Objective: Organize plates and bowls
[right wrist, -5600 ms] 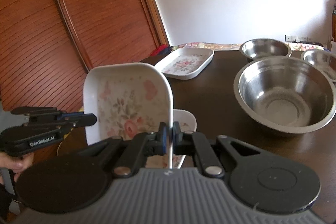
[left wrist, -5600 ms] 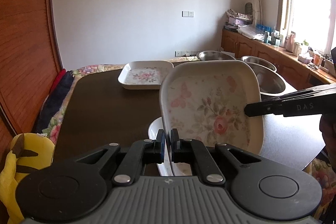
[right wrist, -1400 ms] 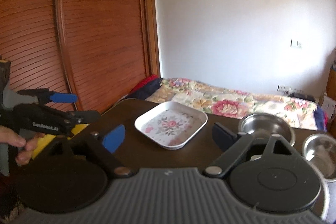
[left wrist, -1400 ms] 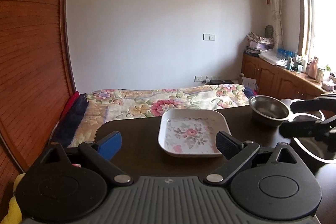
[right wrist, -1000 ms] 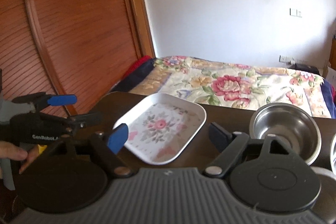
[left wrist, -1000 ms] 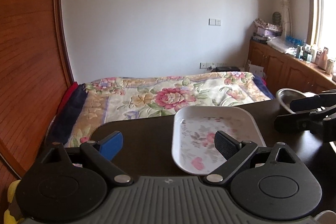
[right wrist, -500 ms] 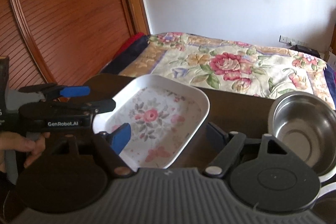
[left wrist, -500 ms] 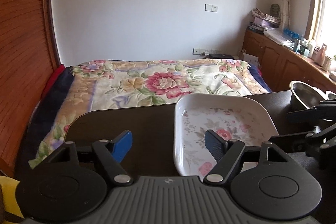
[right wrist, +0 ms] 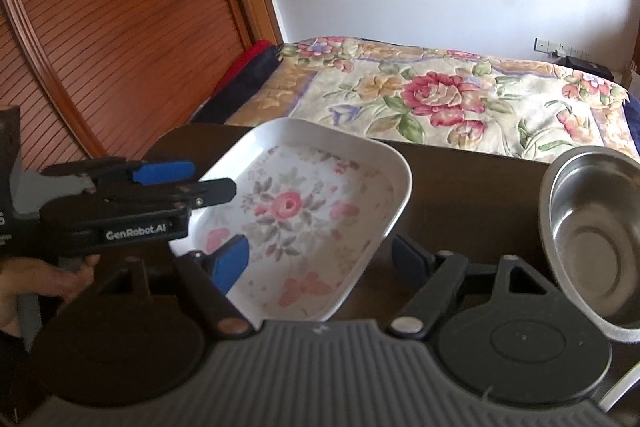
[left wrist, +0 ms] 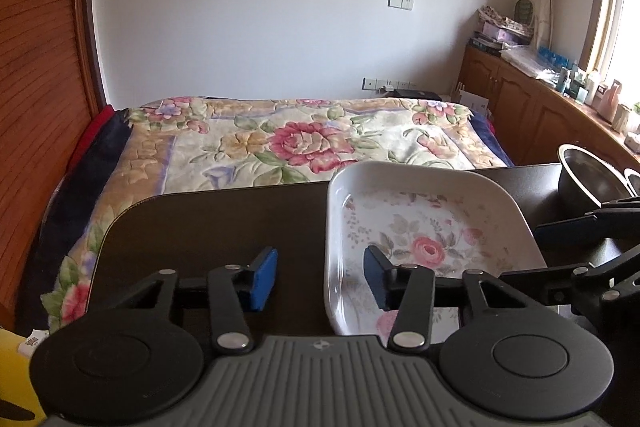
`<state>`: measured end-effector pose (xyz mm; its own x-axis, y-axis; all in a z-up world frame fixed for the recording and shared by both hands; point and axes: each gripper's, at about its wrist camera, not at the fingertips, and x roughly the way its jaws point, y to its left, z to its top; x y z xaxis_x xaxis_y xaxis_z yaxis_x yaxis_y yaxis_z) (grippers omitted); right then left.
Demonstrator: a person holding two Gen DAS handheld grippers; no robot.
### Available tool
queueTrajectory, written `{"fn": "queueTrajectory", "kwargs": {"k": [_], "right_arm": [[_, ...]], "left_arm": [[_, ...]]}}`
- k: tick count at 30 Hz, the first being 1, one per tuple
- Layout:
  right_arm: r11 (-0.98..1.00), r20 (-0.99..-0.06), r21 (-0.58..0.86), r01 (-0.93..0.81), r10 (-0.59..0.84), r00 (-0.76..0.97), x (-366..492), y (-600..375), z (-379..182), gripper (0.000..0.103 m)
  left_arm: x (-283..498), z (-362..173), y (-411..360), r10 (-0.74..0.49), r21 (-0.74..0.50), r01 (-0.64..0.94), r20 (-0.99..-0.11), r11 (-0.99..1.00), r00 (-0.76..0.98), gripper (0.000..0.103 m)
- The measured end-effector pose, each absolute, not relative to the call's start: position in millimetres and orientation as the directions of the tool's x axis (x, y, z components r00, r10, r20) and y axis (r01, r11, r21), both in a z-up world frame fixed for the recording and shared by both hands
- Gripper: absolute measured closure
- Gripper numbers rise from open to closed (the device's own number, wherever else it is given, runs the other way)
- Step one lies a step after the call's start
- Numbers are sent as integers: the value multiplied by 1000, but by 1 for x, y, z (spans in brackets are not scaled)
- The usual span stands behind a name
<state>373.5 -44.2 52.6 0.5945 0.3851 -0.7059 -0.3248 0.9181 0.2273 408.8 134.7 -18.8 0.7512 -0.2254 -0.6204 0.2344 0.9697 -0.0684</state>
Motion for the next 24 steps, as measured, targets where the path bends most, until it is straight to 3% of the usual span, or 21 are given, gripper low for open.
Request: {"fn": "queueTrajectory", "kwargs": {"k": [5, 8, 15, 24], "right_arm": [[920, -708, 240, -311, 385, 592, 376, -44, 47, 24], [918, -710, 259, -301, 392, 584, 376, -43, 42, 25], [939, -712, 166, -300, 325, 622, 368, -38, 39, 79], [925, -676, 224, -308, 375, 634, 359, -49, 44, 83]], "left_arm": [[412, -21, 132, -226, -66, 236, -616, 969, 755, 27], [409, -21, 130, -242, -74, 252, -615, 965, 751, 49], [399, -18, 138, -216, -69, 222, -625, 973, 751, 52], [367, 0, 139, -196, -50, 208, -598, 977, 777, 53]]}}
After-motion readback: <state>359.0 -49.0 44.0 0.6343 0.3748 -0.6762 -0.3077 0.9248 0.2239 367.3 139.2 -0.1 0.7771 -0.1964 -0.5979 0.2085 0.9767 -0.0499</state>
